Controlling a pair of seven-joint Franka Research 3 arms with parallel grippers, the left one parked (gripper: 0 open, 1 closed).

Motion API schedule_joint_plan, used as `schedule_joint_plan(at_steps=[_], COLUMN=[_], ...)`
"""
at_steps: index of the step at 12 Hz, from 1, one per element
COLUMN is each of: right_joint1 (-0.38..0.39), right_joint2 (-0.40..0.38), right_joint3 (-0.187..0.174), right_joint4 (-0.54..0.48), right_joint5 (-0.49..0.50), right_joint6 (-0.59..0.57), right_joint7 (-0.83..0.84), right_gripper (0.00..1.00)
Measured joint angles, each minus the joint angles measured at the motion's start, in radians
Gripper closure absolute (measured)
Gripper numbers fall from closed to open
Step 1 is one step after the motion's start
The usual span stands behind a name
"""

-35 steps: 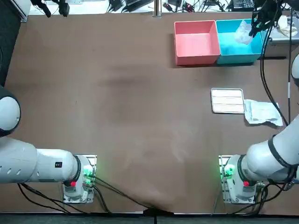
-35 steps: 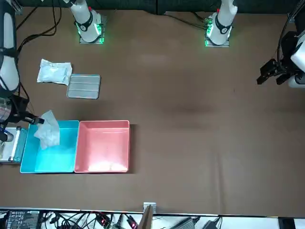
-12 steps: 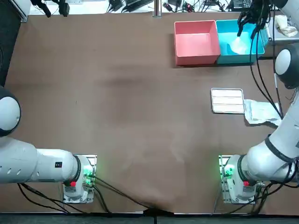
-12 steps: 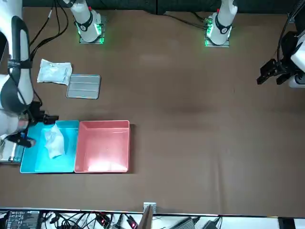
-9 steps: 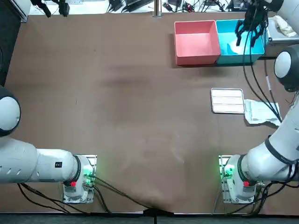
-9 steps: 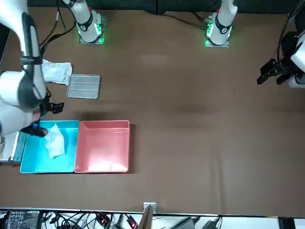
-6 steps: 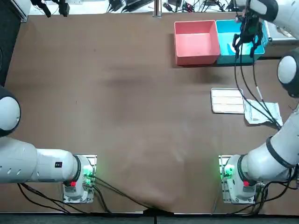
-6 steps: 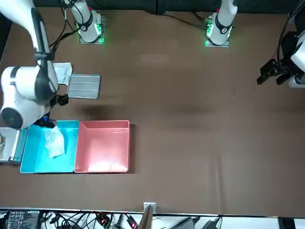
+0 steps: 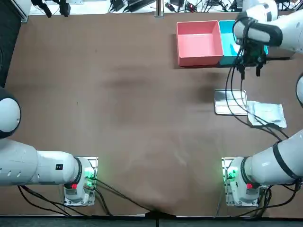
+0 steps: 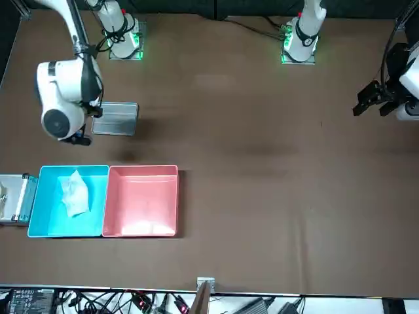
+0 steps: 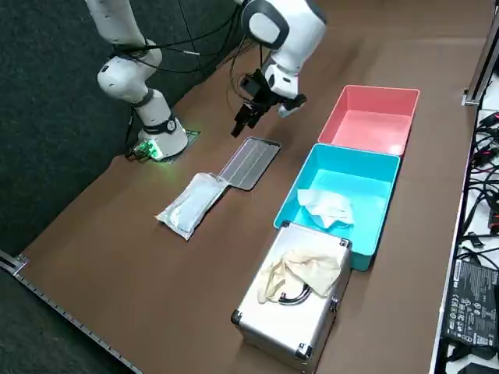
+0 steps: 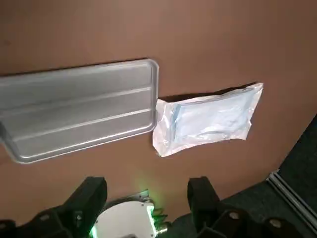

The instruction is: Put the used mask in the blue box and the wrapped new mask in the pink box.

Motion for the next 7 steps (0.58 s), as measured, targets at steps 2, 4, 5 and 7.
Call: schedule_joint_plan(at_steps=[2,4,5,7], right_joint1=[0.009,0.009,0.008,0.006], right_joint2=[-0.051,-0.085,-0.095,-0.104], right_joint3=[0.000,-0.001,-0.002,-0.005], right_joint4=[-0.135,-0.262,-0.316,-0.415], right_joint5=[-0.038,-0.076,-0.085,-0.109], right_joint6=[0.084,0.169,0.217,0.326], right_joint7=[0.014,0.023,0.027,0.031], right_gripper=[0.00,0.00,0.00,0.00])
